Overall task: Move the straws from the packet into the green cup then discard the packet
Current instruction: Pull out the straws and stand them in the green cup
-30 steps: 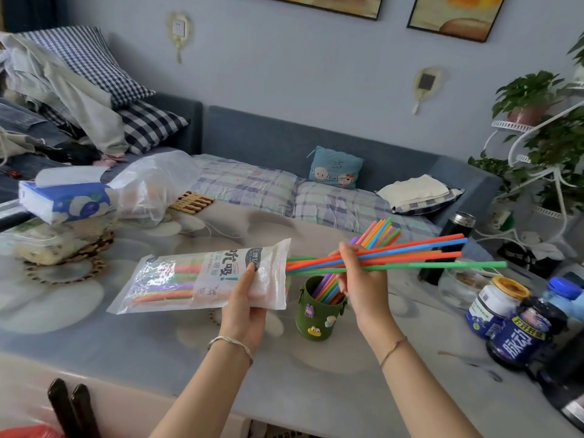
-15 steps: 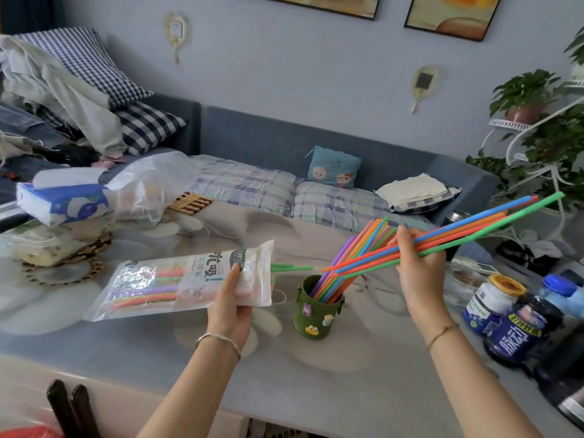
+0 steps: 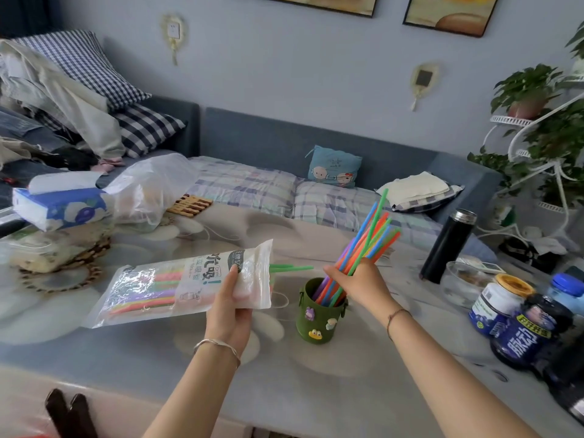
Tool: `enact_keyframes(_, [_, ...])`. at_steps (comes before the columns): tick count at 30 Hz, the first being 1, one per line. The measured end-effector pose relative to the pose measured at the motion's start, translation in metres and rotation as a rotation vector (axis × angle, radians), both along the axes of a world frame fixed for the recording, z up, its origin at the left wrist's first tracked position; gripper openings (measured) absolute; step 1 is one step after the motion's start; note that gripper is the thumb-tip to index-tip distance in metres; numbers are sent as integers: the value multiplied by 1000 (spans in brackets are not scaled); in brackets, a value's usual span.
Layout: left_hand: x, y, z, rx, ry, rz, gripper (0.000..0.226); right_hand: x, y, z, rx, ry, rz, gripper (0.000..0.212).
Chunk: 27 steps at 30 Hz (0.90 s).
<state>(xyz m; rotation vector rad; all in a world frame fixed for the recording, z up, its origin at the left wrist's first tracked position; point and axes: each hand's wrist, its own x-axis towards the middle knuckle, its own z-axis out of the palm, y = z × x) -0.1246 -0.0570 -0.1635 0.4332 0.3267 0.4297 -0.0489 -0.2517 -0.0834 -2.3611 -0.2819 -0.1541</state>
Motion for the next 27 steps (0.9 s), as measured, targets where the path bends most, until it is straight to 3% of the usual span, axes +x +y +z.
enact_keyframes(5, [1,2,3,2,-16,-18,52,3,1,7,132,-71,-70,44])
enact_keyframes(10, [-3,-2,10,-8,-6,-41,50,6,1,6,106,-74,-111,36])
enact_keyframes(17, [-3,-7,11,-22,-20,-55,50,-10,-3,2,475,-152,-122,41])
enact_keyframes(23, [-4,-13,11,-5,-10,-56,49,-42,14,-6,625,-118,16,16])
enact_keyframes(27, [-1,-16,7,18,6,-51,50,-53,33,-13,576,23,129,9])
